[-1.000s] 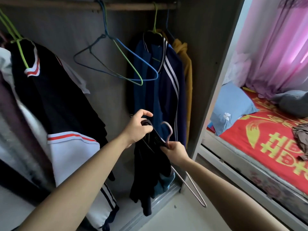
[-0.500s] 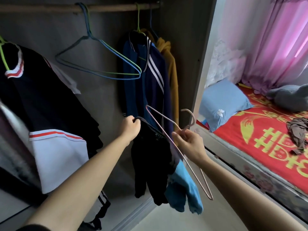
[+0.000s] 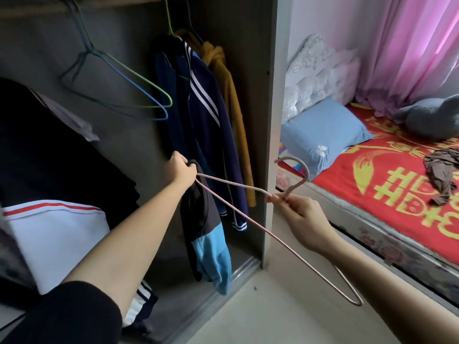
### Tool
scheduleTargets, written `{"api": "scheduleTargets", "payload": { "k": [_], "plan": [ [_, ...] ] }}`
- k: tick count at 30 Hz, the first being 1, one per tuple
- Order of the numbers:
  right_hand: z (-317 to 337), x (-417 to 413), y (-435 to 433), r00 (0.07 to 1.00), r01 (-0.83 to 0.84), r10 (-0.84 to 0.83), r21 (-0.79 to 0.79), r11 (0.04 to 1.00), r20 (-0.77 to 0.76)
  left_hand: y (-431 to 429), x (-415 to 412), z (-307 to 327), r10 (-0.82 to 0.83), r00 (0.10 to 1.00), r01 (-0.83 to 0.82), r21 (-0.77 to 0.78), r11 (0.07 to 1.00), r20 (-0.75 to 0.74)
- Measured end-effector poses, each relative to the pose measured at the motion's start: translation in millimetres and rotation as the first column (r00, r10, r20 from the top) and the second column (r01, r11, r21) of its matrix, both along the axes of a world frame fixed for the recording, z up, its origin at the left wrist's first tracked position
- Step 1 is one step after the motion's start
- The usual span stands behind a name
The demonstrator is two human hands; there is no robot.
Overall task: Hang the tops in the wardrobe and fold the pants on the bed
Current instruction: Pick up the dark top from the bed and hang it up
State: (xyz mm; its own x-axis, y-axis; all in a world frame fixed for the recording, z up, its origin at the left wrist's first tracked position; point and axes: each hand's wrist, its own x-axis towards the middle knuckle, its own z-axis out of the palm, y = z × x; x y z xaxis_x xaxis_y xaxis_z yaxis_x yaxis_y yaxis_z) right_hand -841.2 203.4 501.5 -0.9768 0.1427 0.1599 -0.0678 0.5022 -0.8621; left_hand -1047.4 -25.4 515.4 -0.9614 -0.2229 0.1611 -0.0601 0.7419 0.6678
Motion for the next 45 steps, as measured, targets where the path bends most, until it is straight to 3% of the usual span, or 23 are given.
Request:
{"api": "scheduleTargets", "payload": {
  "k": [6, 11, 17, 22, 28, 31, 34, 37, 39, 42, 45],
  "plan": [
    [-7.3, -34.2, -27.8, 0.999, -0.011, 0.01, 0.027, 1.0, 0.044, 23.8, 23.9, 6.7, -0.231, 0.972, 0.22, -0.188, 0.957, -0.038],
    [-16.4, -69.4, -46.8, 0.993, 0.039, -0.028, -0.093, 0.995, 0.118, 34.1, 43.7, 27.6, -0.369, 0.923, 0.35, -0.159, 0.923, -0.106],
    [4.8, -78.5, -44.1, 0.997, 0.022, -0.039, -0.238, 0.971, -0.068, 14.4, 43.8, 46.1, -0.478, 0.85, 0.445, -0.185, 0.877, -0.221],
    [18.4, -81.3, -32.3, 0.981, -0.005, -0.042, -0.244, 0.97, -0.187, 5.0, 36.2, 54.0, -0.618, 0.772, 0.544, -0.348, 0.763, -0.148],
    [23.5, -84.9, -19.3, 0.979, -0.01, -0.033, -0.211, 0.977, -0.2, 21.3, 42.5, 61.8, -0.604, 0.794, 0.582, -0.203, 0.788, -0.066],
    [19.2, -91.4, -11.7, 0.978, 0.027, -0.048, -0.107, 0.994, -0.204, 30.0, 42.0, 61.1, -0.622, 0.783, 0.59, -0.282, 0.756, -0.03],
    [18.0, -96.2, -7.1, 0.959, 0.109, -0.081, 0.089, 0.99, -0.271, 37.3, 40.4, 60.7, -0.627, 0.774, 0.559, -0.371, 0.741, -0.086],
    [8.0, -90.2, -3.7, 0.804, 0.413, -0.221, 0.25, 0.876, -0.553, 41.8, 36.2, 64.8, -0.559, 0.804, 0.462, -0.377, 0.803, -0.204],
    [-1.6, -82.7, -2.9, 0.704, 0.498, -0.193, 0.282, 0.82, -0.684, 40.9, 32.0, 71.8, -0.482, 0.831, 0.388, -0.332, 0.86, -0.277],
    [-17.5, -75.3, -6.9, 0.771, 0.236, 0.117, 0.451, 0.861, -0.626, 39.5, 27.0, 84.6, -0.412, 0.852, 0.338, -0.262, 0.904, -0.322],
    [-32.0, -74.8, -14.3, 0.899, -0.102, 0.347, 0.642, 0.76, -0.268, 41.0, 27.5, 94.4, -0.401, 0.848, 0.335, -0.234, 0.913, -0.348]
  ]
}}
